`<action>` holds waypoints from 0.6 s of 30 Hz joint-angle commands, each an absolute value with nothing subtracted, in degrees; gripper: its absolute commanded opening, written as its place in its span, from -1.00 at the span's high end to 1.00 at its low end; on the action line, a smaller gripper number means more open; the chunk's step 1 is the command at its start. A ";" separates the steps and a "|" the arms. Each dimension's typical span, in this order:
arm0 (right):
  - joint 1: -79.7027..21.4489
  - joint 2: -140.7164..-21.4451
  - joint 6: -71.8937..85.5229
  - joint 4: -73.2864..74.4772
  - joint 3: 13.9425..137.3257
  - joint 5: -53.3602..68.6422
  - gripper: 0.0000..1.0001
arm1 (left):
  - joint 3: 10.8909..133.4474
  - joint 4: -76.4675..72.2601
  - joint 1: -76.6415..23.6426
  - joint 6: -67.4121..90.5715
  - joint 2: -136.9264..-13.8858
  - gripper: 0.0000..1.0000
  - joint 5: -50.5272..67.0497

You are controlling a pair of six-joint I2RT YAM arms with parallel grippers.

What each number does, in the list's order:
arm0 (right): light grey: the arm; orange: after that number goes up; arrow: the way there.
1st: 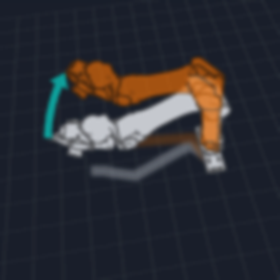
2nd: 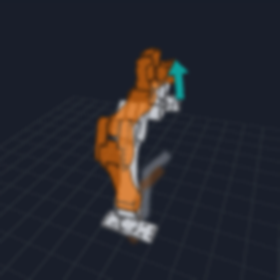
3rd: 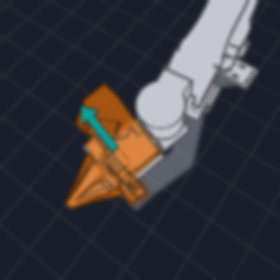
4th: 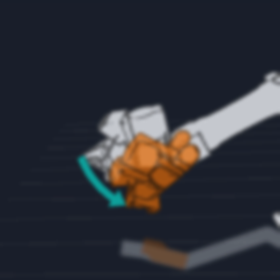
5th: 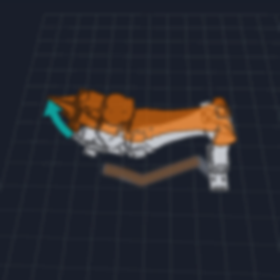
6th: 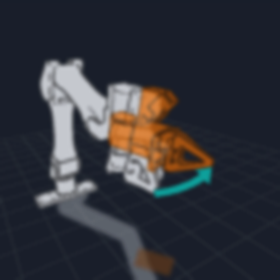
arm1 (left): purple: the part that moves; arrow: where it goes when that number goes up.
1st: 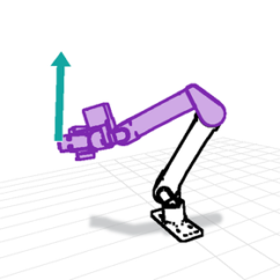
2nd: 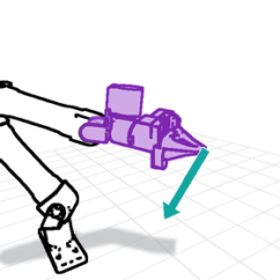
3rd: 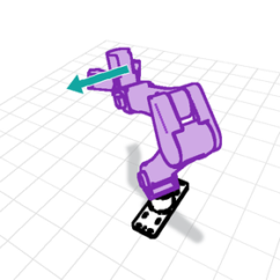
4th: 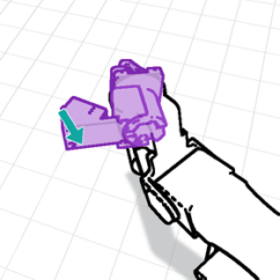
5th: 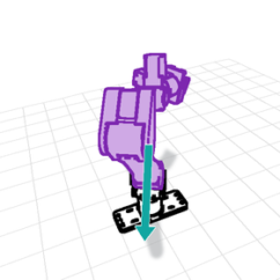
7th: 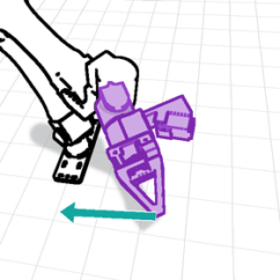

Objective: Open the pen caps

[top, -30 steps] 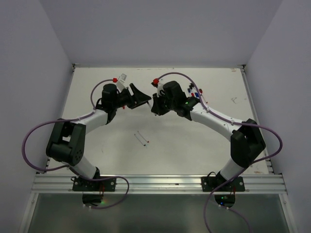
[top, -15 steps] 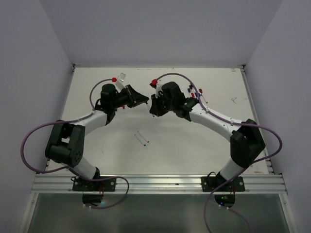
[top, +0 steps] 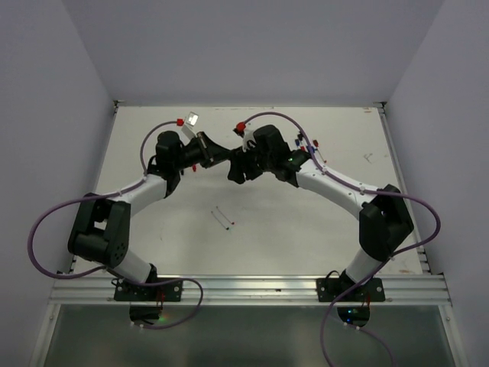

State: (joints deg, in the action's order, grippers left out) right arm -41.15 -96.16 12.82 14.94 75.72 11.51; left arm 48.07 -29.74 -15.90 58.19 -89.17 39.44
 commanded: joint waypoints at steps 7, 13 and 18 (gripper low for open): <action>-34.63 -95.63 19.86 -1.30 70.32 34.42 0.83 | 46.94 -36.91 -14.94 62.14 -85.61 1.00 44.12; -35.06 -96.33 23.73 -4.66 68.56 33.50 1.00 | 48.51 -28.86 -14.59 56.98 -85.08 1.00 39.05; -40.07 -97.29 16.71 6.39 72.06 11.65 1.00 | 54.75 -10.04 -15.12 50.63 -83.32 1.00 23.85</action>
